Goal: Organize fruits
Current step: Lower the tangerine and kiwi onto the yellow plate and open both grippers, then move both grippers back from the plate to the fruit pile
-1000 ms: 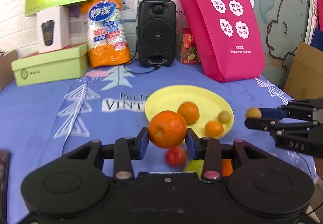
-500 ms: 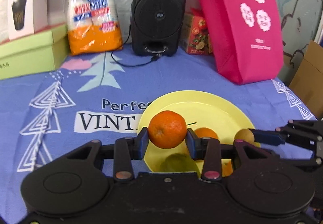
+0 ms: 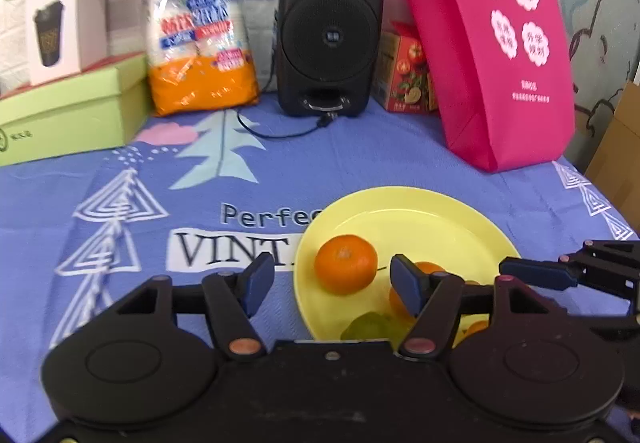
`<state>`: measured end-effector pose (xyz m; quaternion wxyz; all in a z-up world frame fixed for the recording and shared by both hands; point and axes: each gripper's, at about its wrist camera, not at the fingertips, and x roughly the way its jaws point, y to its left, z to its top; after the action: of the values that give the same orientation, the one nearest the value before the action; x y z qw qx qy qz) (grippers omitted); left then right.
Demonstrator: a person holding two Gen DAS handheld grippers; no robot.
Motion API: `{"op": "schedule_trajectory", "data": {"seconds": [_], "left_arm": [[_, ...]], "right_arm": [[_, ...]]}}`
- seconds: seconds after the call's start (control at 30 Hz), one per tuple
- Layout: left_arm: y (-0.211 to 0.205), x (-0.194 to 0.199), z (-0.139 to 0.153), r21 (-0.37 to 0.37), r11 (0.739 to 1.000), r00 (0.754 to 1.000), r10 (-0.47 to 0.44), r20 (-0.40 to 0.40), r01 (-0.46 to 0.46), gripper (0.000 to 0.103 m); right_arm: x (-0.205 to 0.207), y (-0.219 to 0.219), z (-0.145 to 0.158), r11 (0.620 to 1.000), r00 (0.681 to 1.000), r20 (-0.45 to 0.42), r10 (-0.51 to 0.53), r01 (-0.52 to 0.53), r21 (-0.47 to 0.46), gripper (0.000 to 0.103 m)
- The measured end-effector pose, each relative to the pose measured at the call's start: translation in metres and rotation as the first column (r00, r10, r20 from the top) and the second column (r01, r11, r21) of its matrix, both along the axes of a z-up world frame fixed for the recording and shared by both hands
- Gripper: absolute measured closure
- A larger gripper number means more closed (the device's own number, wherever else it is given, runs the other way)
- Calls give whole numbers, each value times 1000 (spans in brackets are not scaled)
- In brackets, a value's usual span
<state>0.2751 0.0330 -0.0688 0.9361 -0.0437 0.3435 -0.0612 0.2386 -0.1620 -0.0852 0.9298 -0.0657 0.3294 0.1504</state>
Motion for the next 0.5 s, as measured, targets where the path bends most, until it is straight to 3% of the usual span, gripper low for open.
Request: {"op": "schedule_trajectory", "data": {"seconds": [0.23, 0.5], "left_arm": [[9, -61, 19, 8, 999, 996, 32, 81, -33, 38], [11, -127, 8, 51, 995, 993, 79, 91, -84, 38]], "right_arm": [[-28, -8, 13, 1000, 999, 35, -9, 8, 22, 77], [-70, -18, 11, 999, 999, 21, -24, 23, 38, 77]]}}
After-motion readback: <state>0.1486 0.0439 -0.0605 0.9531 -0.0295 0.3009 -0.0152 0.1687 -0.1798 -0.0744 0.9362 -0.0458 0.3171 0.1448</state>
